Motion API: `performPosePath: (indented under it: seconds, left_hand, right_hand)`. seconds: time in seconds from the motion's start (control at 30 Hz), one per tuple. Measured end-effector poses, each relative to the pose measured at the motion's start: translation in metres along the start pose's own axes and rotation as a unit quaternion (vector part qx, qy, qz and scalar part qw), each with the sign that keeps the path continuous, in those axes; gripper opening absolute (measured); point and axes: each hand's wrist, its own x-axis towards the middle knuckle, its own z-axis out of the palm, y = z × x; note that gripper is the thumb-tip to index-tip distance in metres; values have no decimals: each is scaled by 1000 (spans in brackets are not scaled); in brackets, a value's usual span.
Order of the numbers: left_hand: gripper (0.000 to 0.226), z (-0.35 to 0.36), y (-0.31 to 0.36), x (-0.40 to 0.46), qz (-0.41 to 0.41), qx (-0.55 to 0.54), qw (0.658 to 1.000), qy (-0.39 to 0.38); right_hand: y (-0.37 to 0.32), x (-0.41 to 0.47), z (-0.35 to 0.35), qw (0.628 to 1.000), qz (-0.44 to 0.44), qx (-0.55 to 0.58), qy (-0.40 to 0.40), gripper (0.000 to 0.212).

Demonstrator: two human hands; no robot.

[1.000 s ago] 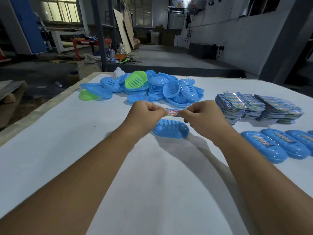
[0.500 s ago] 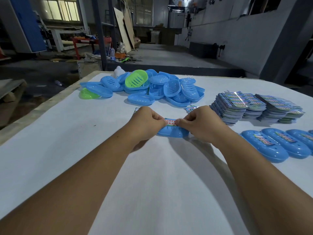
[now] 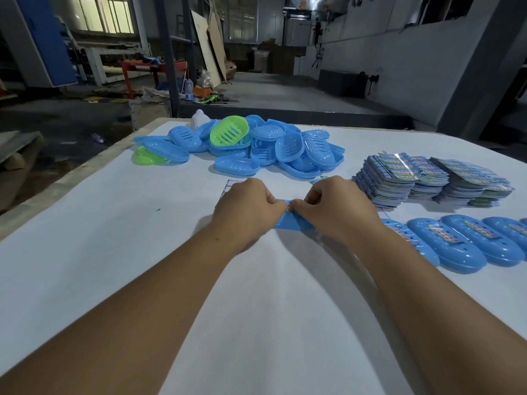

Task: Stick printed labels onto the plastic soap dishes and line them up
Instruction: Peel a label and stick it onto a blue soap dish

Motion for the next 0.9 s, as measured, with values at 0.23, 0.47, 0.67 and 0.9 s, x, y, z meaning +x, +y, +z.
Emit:
performPosePath:
  seconds: [0.23, 0.47, 0.67, 0.9]
  left_hand:
    - [24, 3, 4, 3, 32, 102, 994, 34]
    - [32, 4, -3, 9, 1, 37, 999, -5]
    - [37, 4, -7, 13, -22, 0, 999, -33]
    - [25, -2, -8, 14, -41, -64, 997, -20]
  right_hand:
    - [-10, 5, -1, 996, 15, -87, 10, 43]
    - [-5, 6, -2, 994, 33, -103, -35, 51]
    - [0, 5, 1, 998, -17, -3, -67, 46]
    - [-8, -7, -2, 979, -154, 96, -94, 51]
